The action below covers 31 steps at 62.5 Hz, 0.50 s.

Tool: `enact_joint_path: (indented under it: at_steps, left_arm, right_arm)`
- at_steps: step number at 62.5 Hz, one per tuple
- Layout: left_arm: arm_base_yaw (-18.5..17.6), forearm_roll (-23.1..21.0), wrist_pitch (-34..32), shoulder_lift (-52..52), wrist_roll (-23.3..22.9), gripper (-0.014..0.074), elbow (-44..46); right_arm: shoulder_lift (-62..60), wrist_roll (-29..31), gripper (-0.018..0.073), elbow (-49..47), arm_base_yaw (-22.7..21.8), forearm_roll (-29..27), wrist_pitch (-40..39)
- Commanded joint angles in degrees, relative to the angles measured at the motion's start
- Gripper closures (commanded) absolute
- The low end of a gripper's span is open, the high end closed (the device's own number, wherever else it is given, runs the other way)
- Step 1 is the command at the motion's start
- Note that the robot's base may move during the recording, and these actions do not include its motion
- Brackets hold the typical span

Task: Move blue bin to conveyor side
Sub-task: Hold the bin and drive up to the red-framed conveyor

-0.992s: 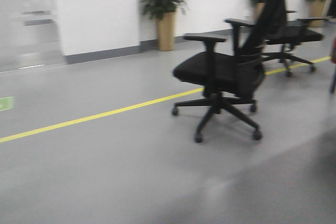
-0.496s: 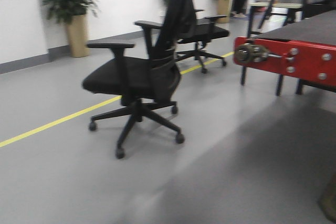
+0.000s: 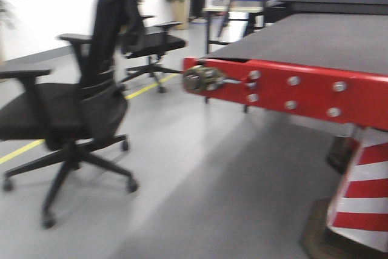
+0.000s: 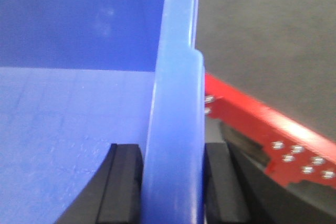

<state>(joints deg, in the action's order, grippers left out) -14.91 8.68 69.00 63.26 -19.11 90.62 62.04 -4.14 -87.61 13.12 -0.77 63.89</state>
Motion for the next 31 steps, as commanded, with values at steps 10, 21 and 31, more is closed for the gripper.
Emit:
enact_joint_path:
  at_steps: [10, 21, 31]
  left_arm:
    - [-0.3, -0.3, -5.4, -0.9, 0.7, 0.0615, 0.8]
    - [-0.3, -0.3, -5.4, -0.9, 0.7, 0.0615, 0.8]
    - [-0.3, -0.3, -5.4, -0.9, 0.7, 0.0615, 0.8]
  right_arm:
    - [-1.0, 1.0, 0.0648, -0.9, -0.1, 0.8, -6.8]
    - [-1.0, 1.0, 0.0648, -0.9, -0.1, 0.8, -6.9]
    - [-1.0, 1.0, 0.0648, -0.9, -0.1, 0.8, -6.9]
